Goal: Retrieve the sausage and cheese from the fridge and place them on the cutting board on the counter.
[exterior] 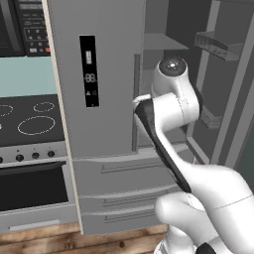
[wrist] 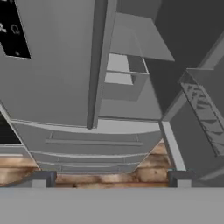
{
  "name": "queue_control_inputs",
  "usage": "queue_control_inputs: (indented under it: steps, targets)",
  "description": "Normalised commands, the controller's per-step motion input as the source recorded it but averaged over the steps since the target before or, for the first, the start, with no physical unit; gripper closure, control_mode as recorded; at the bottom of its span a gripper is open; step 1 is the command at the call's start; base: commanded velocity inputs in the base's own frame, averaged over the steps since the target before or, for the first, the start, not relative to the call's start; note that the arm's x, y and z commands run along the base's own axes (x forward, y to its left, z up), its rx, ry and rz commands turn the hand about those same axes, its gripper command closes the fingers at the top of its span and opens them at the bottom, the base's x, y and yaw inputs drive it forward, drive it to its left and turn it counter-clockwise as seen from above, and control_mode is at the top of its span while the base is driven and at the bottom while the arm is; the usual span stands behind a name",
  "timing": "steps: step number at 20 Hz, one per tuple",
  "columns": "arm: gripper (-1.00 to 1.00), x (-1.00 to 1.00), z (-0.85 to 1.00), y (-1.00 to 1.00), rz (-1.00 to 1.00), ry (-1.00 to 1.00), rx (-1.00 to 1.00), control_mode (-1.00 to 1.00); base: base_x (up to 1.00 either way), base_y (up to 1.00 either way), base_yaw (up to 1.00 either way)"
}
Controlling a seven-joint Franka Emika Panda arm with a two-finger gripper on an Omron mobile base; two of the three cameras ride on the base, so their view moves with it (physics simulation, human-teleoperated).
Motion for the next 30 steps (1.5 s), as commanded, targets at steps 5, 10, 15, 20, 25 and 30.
queue_control_inputs:
  steps: [5, 10, 15, 20, 25, 30]
  targets:
    - [-1.00, 0.59, 0.00, 0.00, 0.15, -0.01, 0.22, -1.00, 0.00, 0.00, 0.00]
    - [-1.00, 0.70, 0.00, 0.00, 0.10, 0.03, 0.20, -1.00, 0.00, 0.00, 0.00]
    - [-1.00, 0.51, 0.00, 0.00, 0.00, 0.02, 0.01, -1.00, 0.00, 0.00, 0.00]
    - [-1.00, 0.50, 0.00, 0.00, 0.00, 0.00, 0.00, -1.00, 0.00, 0.00, 0.00]
    - [-1.00, 0.68, 0.00, 0.00, 0.00, -0.04, 0.00, -1.00, 0.00, 0.00, 0.00]
    - [-1.00, 0.58, 0.00, 0.00, 0.00, -0.12, 0.00, -1.00, 0.00, 0.00, 0.00]
